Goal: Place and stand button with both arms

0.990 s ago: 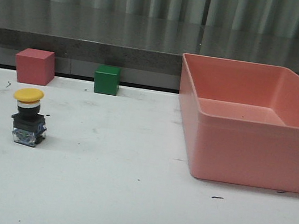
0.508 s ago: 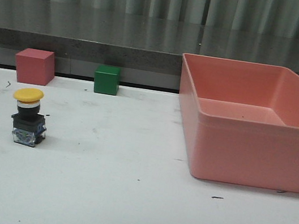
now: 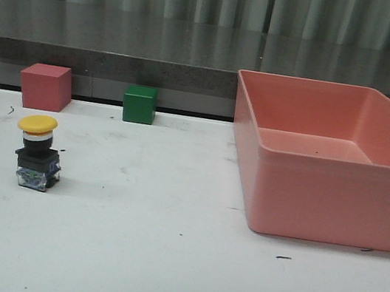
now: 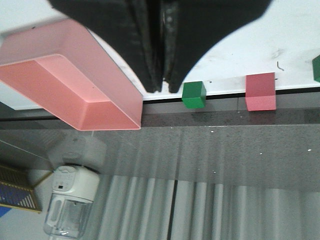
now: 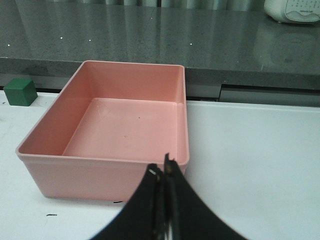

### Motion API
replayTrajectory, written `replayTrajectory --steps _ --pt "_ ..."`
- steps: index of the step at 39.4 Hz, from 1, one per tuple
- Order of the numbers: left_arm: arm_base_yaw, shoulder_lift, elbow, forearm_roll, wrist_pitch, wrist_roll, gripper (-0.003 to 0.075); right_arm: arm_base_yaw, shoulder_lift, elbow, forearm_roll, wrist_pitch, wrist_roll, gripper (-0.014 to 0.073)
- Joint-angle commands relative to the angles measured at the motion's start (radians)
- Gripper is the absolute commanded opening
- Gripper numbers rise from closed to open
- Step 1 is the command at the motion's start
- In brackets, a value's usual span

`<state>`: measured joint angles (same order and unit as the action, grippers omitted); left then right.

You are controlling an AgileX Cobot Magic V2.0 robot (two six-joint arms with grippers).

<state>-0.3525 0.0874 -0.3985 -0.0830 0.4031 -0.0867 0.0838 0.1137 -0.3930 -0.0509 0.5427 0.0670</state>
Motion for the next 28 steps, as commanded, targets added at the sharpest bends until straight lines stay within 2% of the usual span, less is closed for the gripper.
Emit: replayTrajectory --steps 1,7,15,24,28 --pt "0.039 -0.032 0.022 0.016 -0.098 -0.044 -0.0020 -0.003 0.010 -0.026 -0.017 -0.078 -0.008 -0.0068" --pt "0.165 -0.119 0.134 0.036 -0.150 -0.042 -0.0020 -0.003 0.010 -0.026 -0.017 -0.078 -0.008 -0.0068" --pt "0.312 -0.115 0.274 0.037 -0.256 -0.042 -0.0020 -0.003 0.010 -0.026 -0.017 -0.078 -0.008 -0.0068" --pt "0.343 -0.115 0.422 0.037 -0.336 -0.042 -0.0020 -0.003 0.010 -0.026 -0.017 -0.078 -0.008 -0.0068" --pt "0.343 -0.115 0.422 0.037 -0.297 -0.042 -0.0020 -0.003 0.010 -0.026 -0.017 -0.078 -0.008 -0.0068"
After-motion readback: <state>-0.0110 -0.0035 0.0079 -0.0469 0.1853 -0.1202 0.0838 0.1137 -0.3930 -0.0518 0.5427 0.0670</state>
